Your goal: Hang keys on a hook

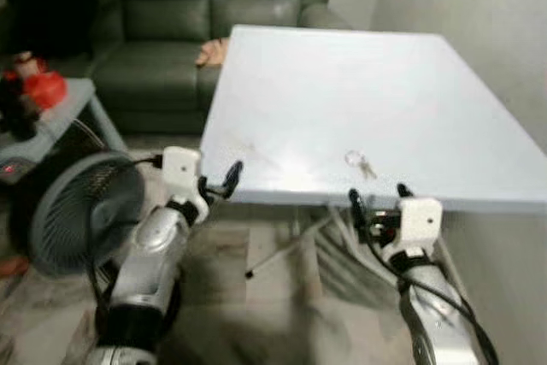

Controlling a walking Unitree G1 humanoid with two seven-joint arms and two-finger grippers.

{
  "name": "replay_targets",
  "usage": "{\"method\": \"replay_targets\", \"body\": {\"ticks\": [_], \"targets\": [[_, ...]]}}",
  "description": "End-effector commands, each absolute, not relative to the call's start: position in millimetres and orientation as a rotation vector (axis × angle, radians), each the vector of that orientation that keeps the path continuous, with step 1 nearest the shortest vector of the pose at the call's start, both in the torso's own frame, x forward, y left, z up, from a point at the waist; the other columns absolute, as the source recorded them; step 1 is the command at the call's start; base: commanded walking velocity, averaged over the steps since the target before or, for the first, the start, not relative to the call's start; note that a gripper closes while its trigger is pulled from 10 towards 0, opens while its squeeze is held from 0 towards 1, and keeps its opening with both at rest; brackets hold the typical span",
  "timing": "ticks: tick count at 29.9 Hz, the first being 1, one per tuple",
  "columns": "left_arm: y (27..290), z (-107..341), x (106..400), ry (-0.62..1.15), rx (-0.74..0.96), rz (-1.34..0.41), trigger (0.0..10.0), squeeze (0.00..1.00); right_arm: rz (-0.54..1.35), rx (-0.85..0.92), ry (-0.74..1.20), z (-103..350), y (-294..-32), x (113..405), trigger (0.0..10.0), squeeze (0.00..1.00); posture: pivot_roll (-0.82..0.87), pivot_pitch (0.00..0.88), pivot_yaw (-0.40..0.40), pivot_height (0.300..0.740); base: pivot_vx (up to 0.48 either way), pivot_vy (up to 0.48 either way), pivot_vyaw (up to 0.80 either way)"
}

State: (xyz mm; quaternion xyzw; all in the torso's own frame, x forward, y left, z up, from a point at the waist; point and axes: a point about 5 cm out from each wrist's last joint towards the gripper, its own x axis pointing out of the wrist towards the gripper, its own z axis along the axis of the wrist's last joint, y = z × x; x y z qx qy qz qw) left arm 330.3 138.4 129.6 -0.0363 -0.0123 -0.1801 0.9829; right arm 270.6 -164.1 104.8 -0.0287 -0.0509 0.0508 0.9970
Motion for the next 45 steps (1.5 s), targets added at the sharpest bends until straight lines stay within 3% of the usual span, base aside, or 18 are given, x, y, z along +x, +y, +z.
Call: {"method": "replay_targets", "body": {"ticks": [1, 10, 25, 45], "targets": [[129, 133, 332, -0.033, -0.082, -0.389, 10.0, 0.00, 0.085, -0.073, -0.109, 109, -171, 271, 10.0, 0.00, -0.02, 0.000, -0.001, 0.740, 0.439, 0.000, 0.00], [126, 134, 332, -0.038, -0.082, -0.405, 10.0, 0.00, 0.091, -0.080, -0.106, 108, -171, 271, 10.0, 0.00, -0.02, 0.000, -0.001, 0.740, 0.435, 0.000, 0.00], [123, 130, 328, -0.094, 0.012, -0.359, 10.0, 0.00, 0.172, -0.114, -0.104, 108, -167, 272, 10.0, 0.00, -0.02, 0.000, -0.011, 0.740, 0.000, 0.000, 0.00], [97, 113, 297, -0.090, 0.002, -0.620, 10.0, 0.00, 0.317, -0.247, -0.074, 112, -174, 282, 10.0, 0.00, -0.01, 0.000, -0.014, 0.740, 0.000, 0.000, 0.00]]}}
